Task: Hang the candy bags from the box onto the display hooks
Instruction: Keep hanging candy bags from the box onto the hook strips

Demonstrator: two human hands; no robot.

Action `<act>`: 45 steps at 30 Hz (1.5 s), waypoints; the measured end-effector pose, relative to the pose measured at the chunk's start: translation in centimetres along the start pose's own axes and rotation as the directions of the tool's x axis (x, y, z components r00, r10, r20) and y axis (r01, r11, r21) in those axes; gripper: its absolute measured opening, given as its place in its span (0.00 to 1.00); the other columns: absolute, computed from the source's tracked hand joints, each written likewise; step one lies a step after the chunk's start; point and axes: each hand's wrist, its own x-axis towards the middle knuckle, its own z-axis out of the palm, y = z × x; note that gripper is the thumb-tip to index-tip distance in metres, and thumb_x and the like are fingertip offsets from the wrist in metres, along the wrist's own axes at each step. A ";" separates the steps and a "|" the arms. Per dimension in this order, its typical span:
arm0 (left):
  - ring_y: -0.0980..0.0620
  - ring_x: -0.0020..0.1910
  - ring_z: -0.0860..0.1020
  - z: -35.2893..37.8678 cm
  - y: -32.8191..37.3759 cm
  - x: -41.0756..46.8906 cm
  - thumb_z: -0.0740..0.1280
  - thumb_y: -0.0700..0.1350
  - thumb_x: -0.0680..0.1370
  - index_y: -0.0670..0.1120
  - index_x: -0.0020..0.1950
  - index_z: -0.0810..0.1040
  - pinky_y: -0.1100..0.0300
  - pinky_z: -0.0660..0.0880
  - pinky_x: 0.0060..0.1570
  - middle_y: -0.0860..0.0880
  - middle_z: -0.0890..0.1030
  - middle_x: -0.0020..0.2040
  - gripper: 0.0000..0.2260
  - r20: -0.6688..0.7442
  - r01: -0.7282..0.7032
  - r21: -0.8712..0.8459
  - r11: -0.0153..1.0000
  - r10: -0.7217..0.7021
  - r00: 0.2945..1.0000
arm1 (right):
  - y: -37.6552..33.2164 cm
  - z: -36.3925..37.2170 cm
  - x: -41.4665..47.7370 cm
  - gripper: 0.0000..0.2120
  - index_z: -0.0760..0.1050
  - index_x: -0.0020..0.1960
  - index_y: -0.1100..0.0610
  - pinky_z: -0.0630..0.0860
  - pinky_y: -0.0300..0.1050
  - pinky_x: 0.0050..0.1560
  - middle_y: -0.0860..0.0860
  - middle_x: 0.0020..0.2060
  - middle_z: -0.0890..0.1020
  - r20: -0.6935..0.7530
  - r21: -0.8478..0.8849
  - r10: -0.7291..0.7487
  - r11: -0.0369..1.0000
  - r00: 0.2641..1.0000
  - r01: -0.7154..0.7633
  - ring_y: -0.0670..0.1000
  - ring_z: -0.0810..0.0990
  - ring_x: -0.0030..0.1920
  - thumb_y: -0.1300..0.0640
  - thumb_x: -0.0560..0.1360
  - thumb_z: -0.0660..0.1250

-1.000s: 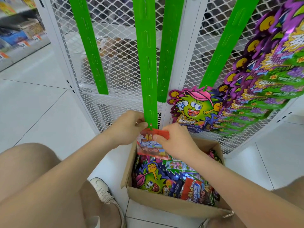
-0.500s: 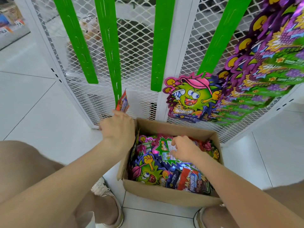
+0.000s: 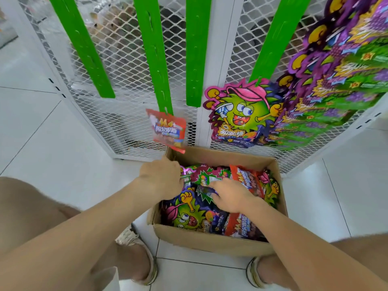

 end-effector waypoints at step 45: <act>0.56 0.35 0.78 -18.3 9.2 5.8 0.71 0.51 0.82 0.50 0.46 0.78 0.56 0.73 0.39 0.57 0.79 0.34 0.07 -0.774 -0.634 -0.621 0.461 -0.233 0.589 | 6.8 -25.8 -11.3 0.12 0.73 0.38 0.52 0.76 0.52 0.42 0.50 0.31 0.79 -0.654 0.166 0.086 0.986 0.752 0.032 0.53 0.78 0.36 0.50 0.79 0.66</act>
